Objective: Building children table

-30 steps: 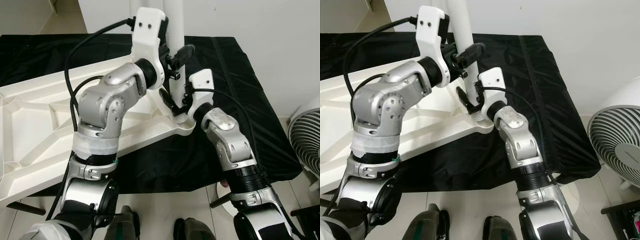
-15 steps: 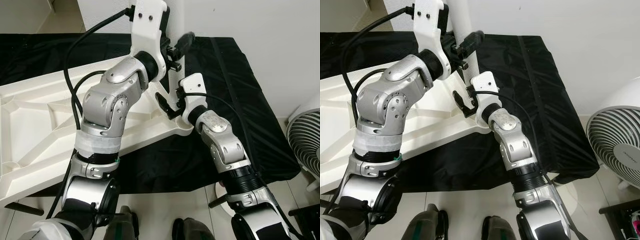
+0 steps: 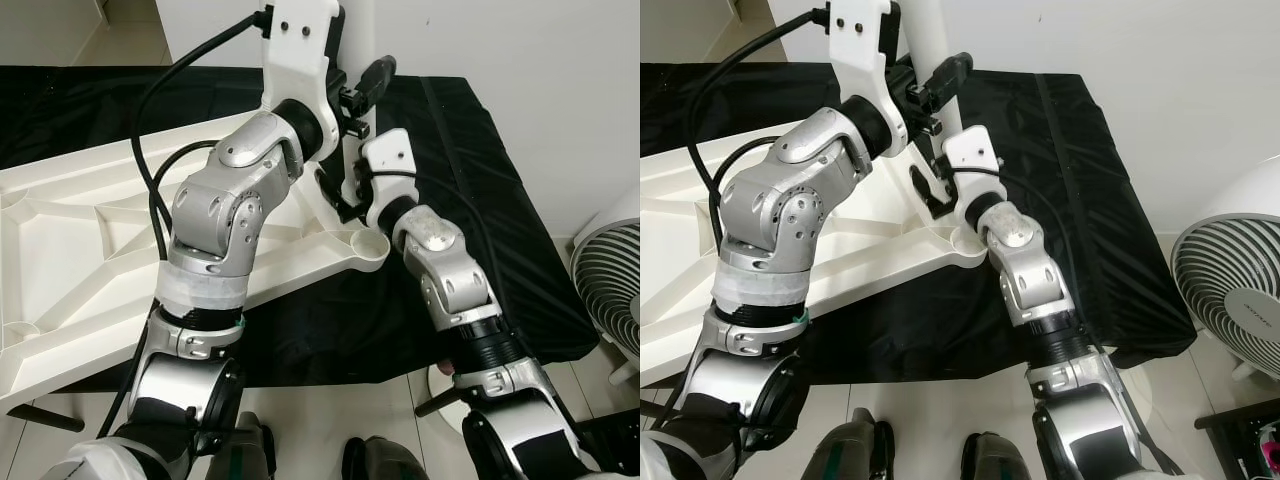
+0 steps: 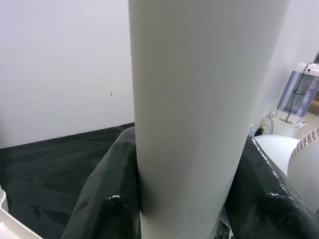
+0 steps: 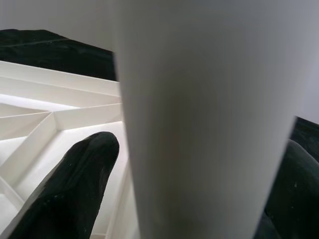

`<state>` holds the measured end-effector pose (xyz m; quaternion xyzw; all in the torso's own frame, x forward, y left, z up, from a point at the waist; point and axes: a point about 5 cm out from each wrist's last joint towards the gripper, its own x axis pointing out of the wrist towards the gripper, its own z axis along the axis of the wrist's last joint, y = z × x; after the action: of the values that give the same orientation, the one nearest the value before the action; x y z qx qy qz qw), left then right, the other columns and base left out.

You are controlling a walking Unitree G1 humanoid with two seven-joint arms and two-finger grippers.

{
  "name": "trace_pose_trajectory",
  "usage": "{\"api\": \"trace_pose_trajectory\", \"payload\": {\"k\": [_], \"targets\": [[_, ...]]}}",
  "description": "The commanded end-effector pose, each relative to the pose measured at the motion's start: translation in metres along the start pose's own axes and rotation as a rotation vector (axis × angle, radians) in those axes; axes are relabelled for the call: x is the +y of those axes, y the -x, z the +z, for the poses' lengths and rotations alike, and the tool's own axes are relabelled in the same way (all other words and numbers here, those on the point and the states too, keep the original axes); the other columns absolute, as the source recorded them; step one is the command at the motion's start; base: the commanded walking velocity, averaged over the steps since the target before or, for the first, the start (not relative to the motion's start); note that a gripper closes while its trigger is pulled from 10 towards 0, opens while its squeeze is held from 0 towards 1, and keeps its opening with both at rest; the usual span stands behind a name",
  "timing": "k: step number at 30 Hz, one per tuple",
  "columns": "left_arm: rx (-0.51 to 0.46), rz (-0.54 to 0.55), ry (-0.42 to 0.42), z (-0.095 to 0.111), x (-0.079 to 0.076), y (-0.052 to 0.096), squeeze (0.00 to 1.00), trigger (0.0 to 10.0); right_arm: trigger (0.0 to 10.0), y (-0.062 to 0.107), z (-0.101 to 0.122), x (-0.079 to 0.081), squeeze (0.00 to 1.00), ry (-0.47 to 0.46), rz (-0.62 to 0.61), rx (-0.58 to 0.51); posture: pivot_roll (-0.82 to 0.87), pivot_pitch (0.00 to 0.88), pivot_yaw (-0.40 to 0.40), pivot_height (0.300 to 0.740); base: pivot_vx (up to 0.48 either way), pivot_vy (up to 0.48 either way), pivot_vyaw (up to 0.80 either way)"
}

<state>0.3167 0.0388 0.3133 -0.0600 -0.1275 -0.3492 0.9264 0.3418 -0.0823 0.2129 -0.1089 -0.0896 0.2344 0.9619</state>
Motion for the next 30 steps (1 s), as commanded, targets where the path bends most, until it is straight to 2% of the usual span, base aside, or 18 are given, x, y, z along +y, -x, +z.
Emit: {"api": "trace_pose_trajectory", "payload": {"k": [1,4,6,7,8,9,10,11,12,13,20,27,28,29,30], "targets": [[-0.037,-0.007,-0.022,0.0067,-0.0043,0.0011,0.0,10.0,10.0,0.0002,-0.0001,-0.0019,0.0,0.001,-0.009,-0.001,0.03,0.02,-0.024,0.74,0.0,0.0,0.0],[-0.037,-0.008,-0.023,0.0062,-0.0051,0.0012,0.0,10.0,10.0,0.0003,0.0009,-0.0024,0.0,-0.004,-0.011,-0.006,0.03,0.019,-0.025,0.74,0.0,0.0,0.0],[-0.037,-0.006,-0.025,0.0058,-0.0051,0.0012,0.0,10.0,9.3,0.0009,-0.0013,-0.002,0.0,-0.008,-0.011,0.002,0.03,0.02,-0.026,0.74,0.0,0.0,0.0],[-0.036,-0.005,-0.025,0.0059,-0.0051,0.0011,0.0,10.0,4.9,0.0012,-0.0024,-0.0016,0.0,-0.011,-0.008,0.007,0.03,0.021,-0.026,0.74,0.0,0.0,0.0],[-0.036,-0.005,-0.025,0.0059,-0.0051,0.0011,0.0,10.0,4.9,0.0012,-0.0024,-0.0016,0.0,-0.011,-0.008,0.007,0.03,0.021,-0.026,0.74,0.0,0.0,0.0],[-0.038,-0.006,-0.026,0.0061,-0.0051,0.0012,0.0,10.0,3.8,0.0012,-0.0029,-0.0012,0.0,-0.015,-0.006,0.009,0.03,0.023,-0.026,0.74,0.0,0.0,0.0],[-0.038,-0.006,-0.026,0.0061,-0.0051,0.0012,0.0,10.0,3.8,0.0012,-0.0029,-0.0012,0.0,-0.015,-0.006,0.009,0.03,0.023,-0.026,0.74,0.0,0.0,0.0],[-0.039,-0.005,-0.026,0.0063,-0.0051,0.0012,0.0,10.0,1.7,0.0012,-0.0033,-0.0009,0.0,-0.017,-0.004,0.011,0.03,0.024,-0.026,0.74,0.0,0.0,0.0],[-0.04,-0.005,-0.027,0.0065,-0.0053,0.0011,0.0,10.0,1.5,0.0013,-0.0036,-0.0011,0.0,-0.018,-0.004,0.013,0.03,0.026,-0.027,0.74,0.0,0.0,0.0],[-0.042,-0.006,-0.028,0.0067,-0.0055,0.0011,0.0,10.0,0.0,0.0014,-0.0041,-0.0014,0.0,-0.02,-0.004,0.016,0.03,0.026,-0.028,0.74,0.0,0.0,0.0],[-0.031,0.003,-0.031,0.0057,-0.0053,0.0005,0.0,10.0,0.0,0.0021,-0.005,-0.003,0.0,-0.002,-0.005,0.02,0.03,0.031,-0.028,0.74,0.0,0.0,0.0],[-0.015,0.009,-0.055,0.0026,-0.0071,-0.0012,0.0,10.0,0.0,0.0034,-0.0068,-0.0025,0.0,-0.023,0.01,0.026,0.02,0.035,-0.027,0.74,0.0,0.0,0.0],[-0.032,0.011,-0.07,0.0035,-0.0075,-0.0014,0.0,10.0,0.6,0.0034,-0.0071,-0.0031,0.0,-0.021,0.003,0.03,0.02,0.036,-0.027,0.74,0.0,0.0,0.0],[-0.038,0.013,-0.073,0.0033,-0.0073,-0.0018,0.0,10.0,10.0,0.0031,-0.0073,-0.0037,0.0,-0.02,-0.002,0.035,0.02,0.036,-0.027,0.74,0.0,0.0,0.0],[-0.04,0.015,-0.074,0.0031,-0.0072,-0.0021,0.0,10.0,10.0,0.0028,-0.0074,-0.0041,0.0,-0.019,-0.005,0.037,0.02,0.036,-0.027,0.74,0.0,0.0,0.0]]}}
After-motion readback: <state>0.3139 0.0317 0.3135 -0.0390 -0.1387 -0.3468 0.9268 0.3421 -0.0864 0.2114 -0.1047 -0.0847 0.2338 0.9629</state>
